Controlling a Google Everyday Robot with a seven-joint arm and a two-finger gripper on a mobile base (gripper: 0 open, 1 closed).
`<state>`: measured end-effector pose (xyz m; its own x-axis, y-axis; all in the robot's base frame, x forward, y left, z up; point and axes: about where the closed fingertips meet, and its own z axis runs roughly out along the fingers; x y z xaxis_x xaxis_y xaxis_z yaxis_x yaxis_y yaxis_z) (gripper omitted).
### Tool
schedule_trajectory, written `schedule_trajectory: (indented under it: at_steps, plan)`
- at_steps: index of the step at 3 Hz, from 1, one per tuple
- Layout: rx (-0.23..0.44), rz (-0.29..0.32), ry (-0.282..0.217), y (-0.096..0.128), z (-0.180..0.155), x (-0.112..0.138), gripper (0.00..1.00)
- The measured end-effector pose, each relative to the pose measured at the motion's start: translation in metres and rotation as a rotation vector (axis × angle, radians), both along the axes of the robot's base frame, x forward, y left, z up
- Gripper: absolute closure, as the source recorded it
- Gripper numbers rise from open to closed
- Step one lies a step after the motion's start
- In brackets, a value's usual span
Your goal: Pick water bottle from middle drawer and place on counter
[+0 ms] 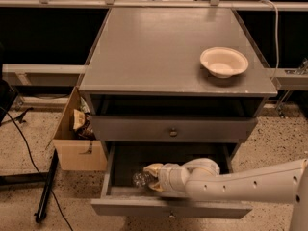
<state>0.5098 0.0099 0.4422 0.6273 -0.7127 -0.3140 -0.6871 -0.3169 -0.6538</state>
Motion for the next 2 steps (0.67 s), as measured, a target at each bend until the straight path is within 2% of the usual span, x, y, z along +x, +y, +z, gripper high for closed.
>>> schedule_trajectory:
  at_steps: [1, 2]
  plan:
    - [0.061, -0.031, 0.030, -0.002, 0.023, -0.027, 1.00]
    - [0.059, -0.047, 0.014, -0.020, 0.063, -0.044, 1.00]
